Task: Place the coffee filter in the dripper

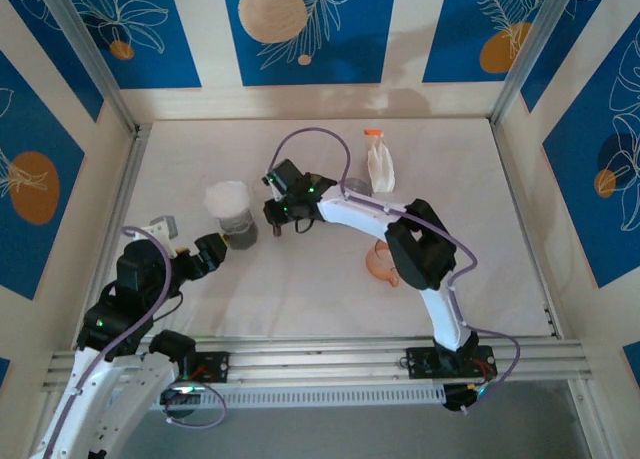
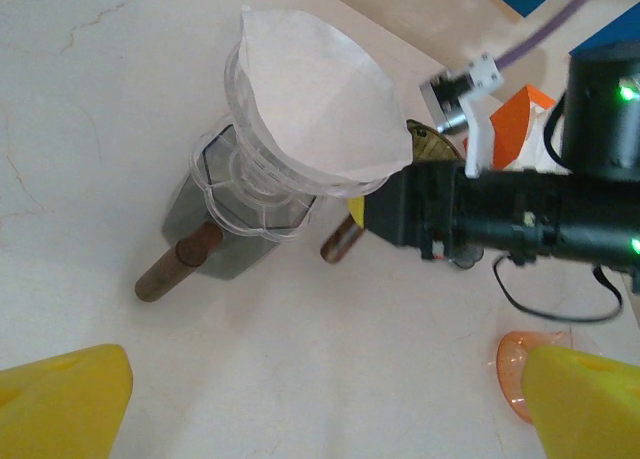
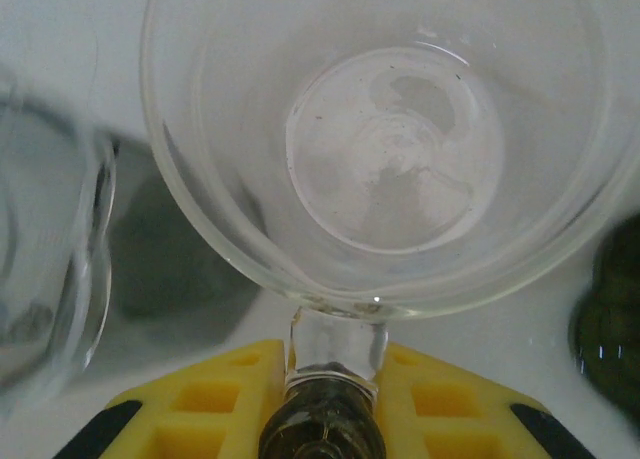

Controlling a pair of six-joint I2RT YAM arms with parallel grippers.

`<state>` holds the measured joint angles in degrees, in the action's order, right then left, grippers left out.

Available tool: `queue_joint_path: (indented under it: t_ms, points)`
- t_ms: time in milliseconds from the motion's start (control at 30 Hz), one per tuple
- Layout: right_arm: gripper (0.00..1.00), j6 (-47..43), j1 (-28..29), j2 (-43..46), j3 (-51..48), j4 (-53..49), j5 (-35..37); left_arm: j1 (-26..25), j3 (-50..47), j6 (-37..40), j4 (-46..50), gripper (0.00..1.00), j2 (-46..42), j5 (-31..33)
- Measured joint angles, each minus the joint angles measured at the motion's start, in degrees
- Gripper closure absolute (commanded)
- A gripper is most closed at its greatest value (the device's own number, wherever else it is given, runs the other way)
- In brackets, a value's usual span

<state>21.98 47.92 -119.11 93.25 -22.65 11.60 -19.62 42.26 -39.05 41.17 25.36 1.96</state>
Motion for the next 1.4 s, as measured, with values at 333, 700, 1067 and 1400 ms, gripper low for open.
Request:
queue_joint_path:
  t_ms: [333, 700, 1067, 1400]
  points:
    - [0.81, 3.63, 6.49, 16.02, -17.90, -6.12, 3.50, 0.00, 0.00, 0.13, -0.15, 0.00, 0.00, -0.46]
    - [0.80, 9.33, 13.05, 30.53, -29.38, -17.62, 7.56, 0.00, 0.09, 0.50, -3.13, 0.00, 2.10, -2.99]
    - [0.68, 13.55, 14.27, 32.61, -32.11, -18.12, 9.44, 0.00, -0.66, 0.52, -5.90, 0.00, 4.24, -6.49]
    - [0.45, 15.65, 15.30, 33.05, -32.37, -21.05, 10.86, 0.00, -1.73, 0.61, -6.47, 0.00, 4.90, -8.17]
